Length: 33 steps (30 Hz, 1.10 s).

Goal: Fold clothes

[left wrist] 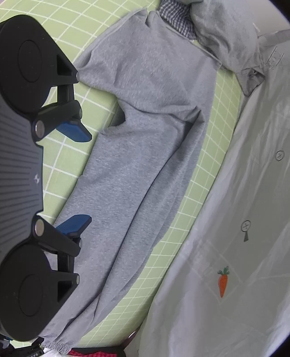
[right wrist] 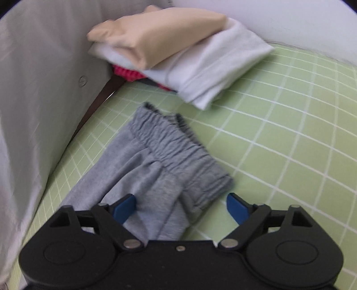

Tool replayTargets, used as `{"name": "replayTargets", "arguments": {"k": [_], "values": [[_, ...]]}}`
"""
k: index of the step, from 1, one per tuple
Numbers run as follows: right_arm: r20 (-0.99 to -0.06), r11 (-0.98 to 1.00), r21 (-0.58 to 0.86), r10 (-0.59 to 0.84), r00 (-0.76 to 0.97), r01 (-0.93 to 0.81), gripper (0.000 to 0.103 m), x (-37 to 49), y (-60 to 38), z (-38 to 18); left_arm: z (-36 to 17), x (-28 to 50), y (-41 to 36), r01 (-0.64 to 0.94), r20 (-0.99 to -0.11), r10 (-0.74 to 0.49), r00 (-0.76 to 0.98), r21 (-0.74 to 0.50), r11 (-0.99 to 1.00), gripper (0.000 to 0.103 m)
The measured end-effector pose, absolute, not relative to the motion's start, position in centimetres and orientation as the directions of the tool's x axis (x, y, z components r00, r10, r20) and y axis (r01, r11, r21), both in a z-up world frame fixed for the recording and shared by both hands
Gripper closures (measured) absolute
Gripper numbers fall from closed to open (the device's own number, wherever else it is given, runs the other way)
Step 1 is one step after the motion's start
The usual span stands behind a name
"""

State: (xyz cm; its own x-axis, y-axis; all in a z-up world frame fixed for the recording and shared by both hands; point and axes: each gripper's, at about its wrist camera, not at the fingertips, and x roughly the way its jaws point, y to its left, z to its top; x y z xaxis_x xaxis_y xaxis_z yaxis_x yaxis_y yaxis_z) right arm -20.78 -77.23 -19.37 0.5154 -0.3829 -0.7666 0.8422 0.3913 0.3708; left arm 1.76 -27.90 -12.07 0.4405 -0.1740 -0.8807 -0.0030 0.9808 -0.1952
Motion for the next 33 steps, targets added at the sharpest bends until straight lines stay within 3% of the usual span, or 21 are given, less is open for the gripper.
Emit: {"name": "replayTargets", "arguments": {"k": [1,3,5,16,17,18,19,21,24,26,33], "values": [[-0.763,0.404,0.371,-0.38,0.523,0.836,0.034,-20.7,-77.1,-19.4,-11.8,1.3,-27.5,-0.01,-0.878,-0.173,0.447,-0.198,0.98,0.031],[-0.753,0.435,0.381,-0.366,0.547,0.816,0.064,-20.9,-76.9,-19.3,-11.2,0.3,-26.8,-0.034,-0.872,-0.167,0.461,-0.205,0.978,0.031],[-0.747,0.459,0.346,-0.393,0.537,0.818,0.087,-21.7,-76.8,-18.9,-10.7,-0.8,-26.0,-0.061,-0.867,-0.159,0.473,-0.212,0.975,0.03],[-0.783,0.415,0.174,-0.492,0.382,0.893,0.095,-30.8,-81.6,-18.8,-10.0,-8.0,-19.6,-0.239,-0.866,-0.083,0.493,-0.226,0.944,0.03],[-0.787,0.421,0.168,-0.487,0.379,0.891,0.089,-31.1,-81.6,-18.7,-10.2,-8.3,-18.9,-0.251,-0.868,-0.077,0.49,-0.225,0.942,0.03],[-0.789,0.429,0.159,-0.486,0.376,0.889,0.075,-31.2,-81.4,-18.5,-10.4,-8.6,-18.1,-0.263,-0.871,-0.073,0.485,-0.225,0.938,0.03],[-0.788,0.437,0.148,-0.49,0.373,0.887,0.068,-31.1,-80.8,-18.0,-10.6,-8.6,-17.3,-0.275,-0.873,-0.073,0.482,-0.229,0.934,0.03],[-0.771,0.466,0.11,-0.518,0.371,0.878,0.033,-30.7,-78.7,-17.0,-11.0,-8.3,-15.9,-0.289,-0.874,-0.083,0.479,-0.246,0.925,0.03],[-0.745,0.519,0.08,-0.537,0.397,0.851,0.01,-29.1,-74.3,-15.5,-11.4,-7.1,-14.4,-0.276,-0.877,-0.103,0.469,-0.257,0.926,0.03],[-0.734,0.555,0.091,-0.523,0.433,0.827,0.001,-27.9,-71.1,-14.8,-11.6,-6.1,-14.2,-0.226,-0.878,-0.109,0.467,-0.237,0.945,0.028],[-0.756,0.674,0.127,-0.409,0.511,0.728,0.001,-23.9,-59.5,-15.1,-13.9,-3.0,-16.1,0.007,-0.9,-0.142,0.413,-0.153,0.988,0.025]]}}
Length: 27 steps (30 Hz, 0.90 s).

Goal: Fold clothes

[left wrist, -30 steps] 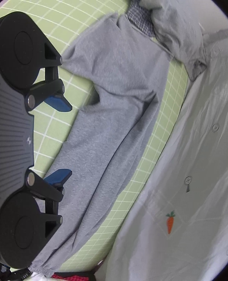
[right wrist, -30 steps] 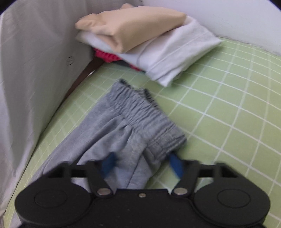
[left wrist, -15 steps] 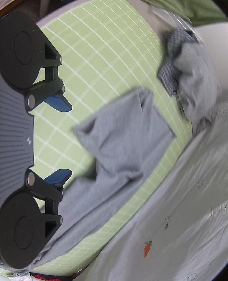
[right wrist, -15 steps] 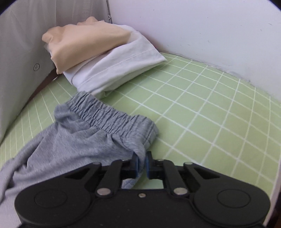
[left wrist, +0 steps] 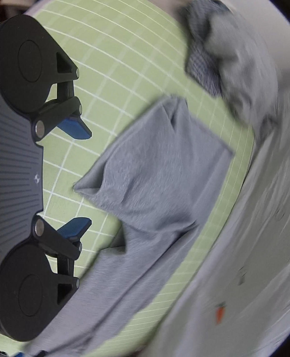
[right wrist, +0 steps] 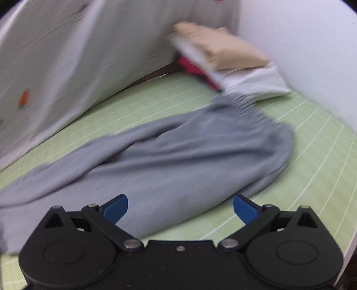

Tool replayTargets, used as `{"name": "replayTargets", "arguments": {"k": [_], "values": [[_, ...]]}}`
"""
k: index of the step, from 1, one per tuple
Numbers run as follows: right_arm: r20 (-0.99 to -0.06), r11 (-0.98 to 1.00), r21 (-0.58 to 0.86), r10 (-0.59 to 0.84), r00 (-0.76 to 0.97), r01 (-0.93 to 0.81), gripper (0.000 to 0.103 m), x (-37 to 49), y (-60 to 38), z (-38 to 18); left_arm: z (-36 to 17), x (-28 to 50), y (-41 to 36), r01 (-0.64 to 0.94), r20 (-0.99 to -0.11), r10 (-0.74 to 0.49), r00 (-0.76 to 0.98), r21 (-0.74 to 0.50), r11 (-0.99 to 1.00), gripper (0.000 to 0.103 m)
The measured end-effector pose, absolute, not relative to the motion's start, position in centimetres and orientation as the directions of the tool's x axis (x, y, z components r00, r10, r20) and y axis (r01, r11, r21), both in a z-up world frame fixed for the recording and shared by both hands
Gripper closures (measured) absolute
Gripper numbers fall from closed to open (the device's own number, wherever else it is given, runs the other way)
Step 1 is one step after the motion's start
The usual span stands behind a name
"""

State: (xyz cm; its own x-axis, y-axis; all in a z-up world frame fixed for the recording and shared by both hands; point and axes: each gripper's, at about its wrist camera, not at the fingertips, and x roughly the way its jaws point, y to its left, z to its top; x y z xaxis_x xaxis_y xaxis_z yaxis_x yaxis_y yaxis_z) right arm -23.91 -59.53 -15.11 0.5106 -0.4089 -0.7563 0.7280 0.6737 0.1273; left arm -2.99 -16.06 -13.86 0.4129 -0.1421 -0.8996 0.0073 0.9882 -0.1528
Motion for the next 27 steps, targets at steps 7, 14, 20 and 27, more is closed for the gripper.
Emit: {"name": "replayTargets", "arguments": {"k": [7,14,20,27], "values": [[-0.806,0.736,0.069,-0.356,0.472,0.674,0.001,-23.1,-53.8,-16.5,-17.4,-1.7,-19.2,0.247,-0.921,-0.159,0.356,-0.071,0.966,0.025],[-0.829,0.753,0.003,-0.366,0.423,0.658,0.001,-23.5,-53.0,-17.1,-19.6,-1.4,-20.8,0.343,-0.911,-0.103,0.4,0.045,0.938,0.03],[-0.846,0.76,0.0,-0.346,0.405,0.65,0.001,-22.8,-53.1,-17.7,-20.3,-0.7,-22.5,0.412,-0.897,-0.097,0.431,0.1,0.906,0.045],[-0.865,0.781,0.016,-0.303,0.401,0.624,0.001,-20.2,-52.8,-18.7,-20.0,0.3,-22.1,0.409,-0.891,-0.134,0.434,0.062,0.911,0.102]]}}
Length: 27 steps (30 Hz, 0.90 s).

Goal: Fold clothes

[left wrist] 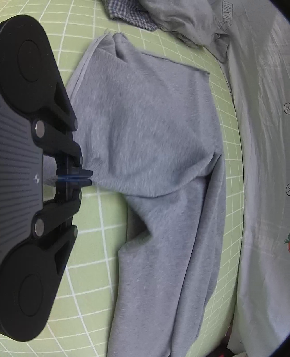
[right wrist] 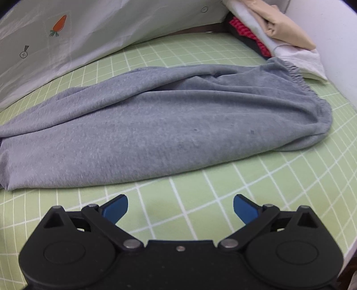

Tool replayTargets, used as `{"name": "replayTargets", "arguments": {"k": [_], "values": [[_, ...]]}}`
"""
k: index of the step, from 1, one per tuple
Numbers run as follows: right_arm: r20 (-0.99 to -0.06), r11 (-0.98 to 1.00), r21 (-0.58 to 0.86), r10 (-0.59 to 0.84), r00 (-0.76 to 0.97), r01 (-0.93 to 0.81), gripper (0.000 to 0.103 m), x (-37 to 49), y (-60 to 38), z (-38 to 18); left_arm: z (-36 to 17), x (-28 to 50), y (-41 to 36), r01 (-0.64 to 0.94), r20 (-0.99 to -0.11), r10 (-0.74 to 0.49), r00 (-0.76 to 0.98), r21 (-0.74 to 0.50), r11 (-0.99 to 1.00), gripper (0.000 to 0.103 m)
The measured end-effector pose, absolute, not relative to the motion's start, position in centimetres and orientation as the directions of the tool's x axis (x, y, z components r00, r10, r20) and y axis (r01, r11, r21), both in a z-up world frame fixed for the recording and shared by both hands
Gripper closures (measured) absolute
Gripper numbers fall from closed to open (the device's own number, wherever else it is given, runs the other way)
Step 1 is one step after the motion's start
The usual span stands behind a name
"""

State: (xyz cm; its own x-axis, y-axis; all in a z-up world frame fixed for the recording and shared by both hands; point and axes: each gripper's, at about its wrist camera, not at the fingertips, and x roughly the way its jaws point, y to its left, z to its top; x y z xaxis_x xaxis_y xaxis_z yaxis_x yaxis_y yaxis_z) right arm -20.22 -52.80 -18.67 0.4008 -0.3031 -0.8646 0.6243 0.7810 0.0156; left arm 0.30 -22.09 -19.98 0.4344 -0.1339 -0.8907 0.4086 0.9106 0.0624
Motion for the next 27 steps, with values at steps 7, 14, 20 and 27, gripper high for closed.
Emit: {"name": "replayTargets", "arguments": {"k": [7,14,20,27], "values": [[-0.864,0.774,0.034,-0.295,0.407,0.633,0.001,-17.5,-52.7,-18.1,-13.3,6.1,-16.8,0.338,-0.83,-0.17,0.531,0.024,0.941,0.103],[-0.823,0.747,0.059,-0.339,0.456,0.662,0.001,-14.8,-53.2,-16.8,-7.4,17.8,-9.7,0.074,-0.689,0.011,0.725,0.094,0.993,0.1],[-0.831,0.745,0.064,-0.328,0.449,0.664,0.001,-12.7,-53.3,-17.3,-8.3,22.0,-6.5,-0.141,-0.692,0.039,0.721,-0.092,0.986,0.045],[-0.818,0.745,0.132,-0.291,0.497,0.654,0.002,-9.2,-54.7,-17.6,-14.1,18.0,-8.9,-0.095,-0.808,-0.058,0.587,-0.141,0.985,0.039]]}}
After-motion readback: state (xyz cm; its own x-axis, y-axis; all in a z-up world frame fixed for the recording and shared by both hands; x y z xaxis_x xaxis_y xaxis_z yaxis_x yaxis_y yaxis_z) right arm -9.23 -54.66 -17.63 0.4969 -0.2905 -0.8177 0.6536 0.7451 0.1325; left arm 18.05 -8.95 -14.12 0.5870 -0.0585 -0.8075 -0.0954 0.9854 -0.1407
